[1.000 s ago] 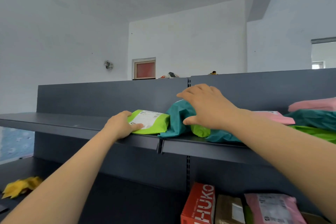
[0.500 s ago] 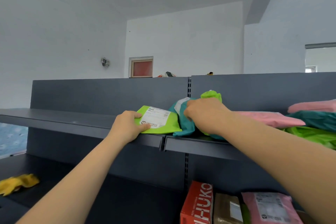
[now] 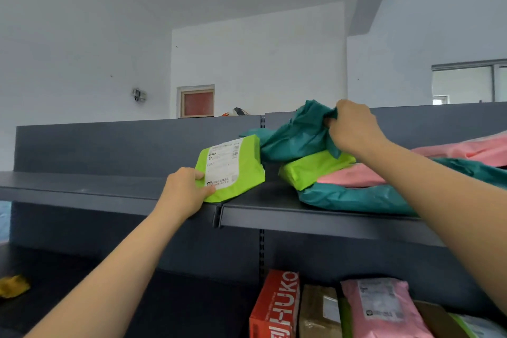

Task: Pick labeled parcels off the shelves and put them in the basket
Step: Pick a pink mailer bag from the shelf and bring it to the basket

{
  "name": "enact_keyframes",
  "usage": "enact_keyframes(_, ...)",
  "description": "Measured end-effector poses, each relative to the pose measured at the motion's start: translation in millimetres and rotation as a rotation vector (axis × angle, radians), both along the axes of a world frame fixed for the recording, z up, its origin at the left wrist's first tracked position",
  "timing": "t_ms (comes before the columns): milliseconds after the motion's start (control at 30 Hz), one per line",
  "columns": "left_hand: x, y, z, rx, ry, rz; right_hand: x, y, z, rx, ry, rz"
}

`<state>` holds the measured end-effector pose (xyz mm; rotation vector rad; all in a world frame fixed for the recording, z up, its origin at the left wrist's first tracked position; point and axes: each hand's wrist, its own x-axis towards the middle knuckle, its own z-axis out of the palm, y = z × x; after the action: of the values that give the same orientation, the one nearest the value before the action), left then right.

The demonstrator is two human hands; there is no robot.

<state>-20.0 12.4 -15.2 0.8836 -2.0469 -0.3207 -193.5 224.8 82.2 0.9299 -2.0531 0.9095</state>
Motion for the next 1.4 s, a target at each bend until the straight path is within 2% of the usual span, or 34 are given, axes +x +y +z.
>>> enact_keyframes(100, -2, 3, 2, 0.010, -0.010, 0.012, -13, 8, 8, -0.246, -0.178, 0.033)
enact_keyframes(167, -3, 5, 2, 0.014, -0.024, 0.010, -17, 12, 11, -0.451, -0.296, 0.119)
enact_keyframes(233, -5, 6, 3, 0.015, -0.043, -0.010, -16, 16, 12, -0.572, -0.385, 0.234)
enact_keyframes(367, -14, 10, 5, 0.016, -0.097, -0.066, -15, 23, 10, -0.690, -0.476, 0.407)
enact_keyframes(500, -23, 12, 6, 0.032, -0.125, -0.093, -13, 27, 9, -0.689, -0.492, 0.458)
enact_keyframes(600, -22, 13, 7, -0.073, -0.078, -0.008, -5, 26, 9, -0.687, -0.442, 0.467)
enact_keyframes(667, -15, 23, 14, -0.149, 0.202, -0.029, 5, 24, 10, -0.641, -0.315, 0.444)
enact_keyframes(700, -12, 31, 20, -0.083, 0.365, -0.117, 14, 24, 9, -0.588, -0.203, 0.401)
enact_keyframes(767, -5, 48, 37, 0.303, 0.593, -0.419, 37, 22, 1, -0.473, 0.077, 0.387)
enact_keyframes(833, 0, 58, 49, 0.730, 0.672, -0.701, 55, 17, -12, -0.271, 0.333, 0.484)
enact_keyframes(900, 5, 64, 52, 0.904, 0.640, -0.809, 60, 10, -30, 0.085, 0.495, 0.475)
enact_keyframes(967, 8, 68, 47, 0.869, 0.551, -0.817, 62, 7, -43, 0.351, 0.571, 0.407)
enact_keyframes(1033, 5, 71, 37, 0.792, 0.489, -0.803, 62, 8, -49, 0.451, 0.536, 0.377)
enact_keyframes(1233, -9, 75, 22, 0.668, 0.580, -0.898, 64, 6, -56, 0.493, 0.487, 0.402)
enact_keyframes(1400, -17, 76, 26, 0.541, 0.705, -0.866, 67, 10, -51, 0.394, 0.433, 0.429)
